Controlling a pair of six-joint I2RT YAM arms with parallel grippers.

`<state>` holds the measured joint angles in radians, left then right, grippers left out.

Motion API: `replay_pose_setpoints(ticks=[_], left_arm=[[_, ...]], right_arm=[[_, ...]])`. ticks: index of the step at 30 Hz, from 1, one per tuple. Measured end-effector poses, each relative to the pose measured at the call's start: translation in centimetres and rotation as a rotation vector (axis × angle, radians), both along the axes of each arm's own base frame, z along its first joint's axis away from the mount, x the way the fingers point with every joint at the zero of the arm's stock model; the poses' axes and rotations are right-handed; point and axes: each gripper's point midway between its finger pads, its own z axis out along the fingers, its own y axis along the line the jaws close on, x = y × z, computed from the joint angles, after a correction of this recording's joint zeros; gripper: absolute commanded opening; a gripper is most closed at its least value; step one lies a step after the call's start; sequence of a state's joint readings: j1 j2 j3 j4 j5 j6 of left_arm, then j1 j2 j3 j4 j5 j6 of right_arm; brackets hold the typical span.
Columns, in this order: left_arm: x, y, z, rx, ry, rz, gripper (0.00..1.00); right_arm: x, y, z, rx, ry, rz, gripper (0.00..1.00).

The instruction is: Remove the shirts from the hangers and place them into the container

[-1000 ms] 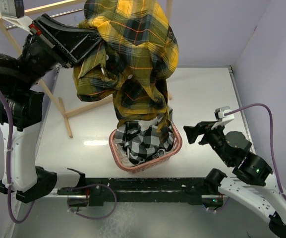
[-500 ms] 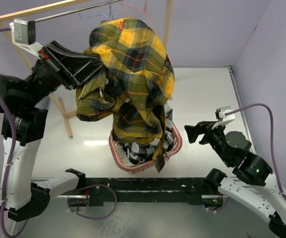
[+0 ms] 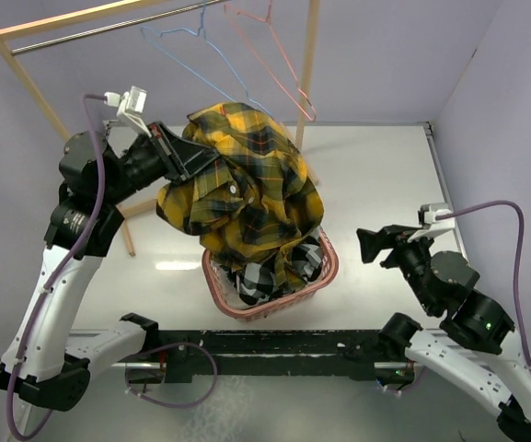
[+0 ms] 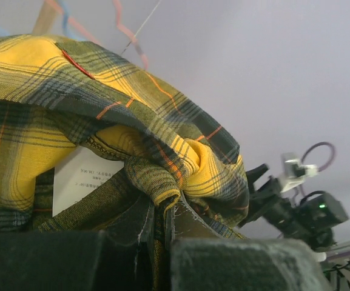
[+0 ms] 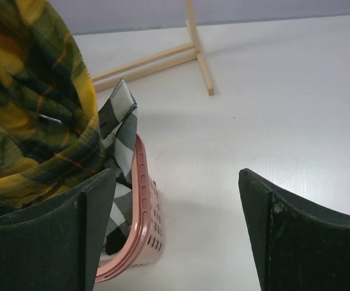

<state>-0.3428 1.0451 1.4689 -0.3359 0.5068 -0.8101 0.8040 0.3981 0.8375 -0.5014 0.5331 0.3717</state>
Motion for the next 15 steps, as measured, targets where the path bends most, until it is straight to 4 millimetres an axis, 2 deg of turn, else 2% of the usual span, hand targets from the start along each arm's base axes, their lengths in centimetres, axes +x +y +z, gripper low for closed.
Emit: replay_pose_setpoints(ticks=[5,8,11,15], left_arm=[[-0.1,0.4,-6.2,0.125,0.098,0.025,0.0],[-0.7,-0.4,-9.8,0.208,0.149,0.02,0.0],[-2.5,-2.6,-12.9,0.307,0.176,-0.023,0.0],[-6.0,-7.1,-15.7,0.46,0.136,-0.106,0.0]], right_arm=[[-0.6,-1.7,1.2,0.033,-0.042,-0.047,0.83],[-0.9,-2.3,2.0,0.053,-0.064,-0.061,0.83],[-0.8,-2.6,2.3,0.056,-0.069,-0.077,0.83],[-0.5,-2.4,2.0,0.043,-0.056,-0.083,0.83]])
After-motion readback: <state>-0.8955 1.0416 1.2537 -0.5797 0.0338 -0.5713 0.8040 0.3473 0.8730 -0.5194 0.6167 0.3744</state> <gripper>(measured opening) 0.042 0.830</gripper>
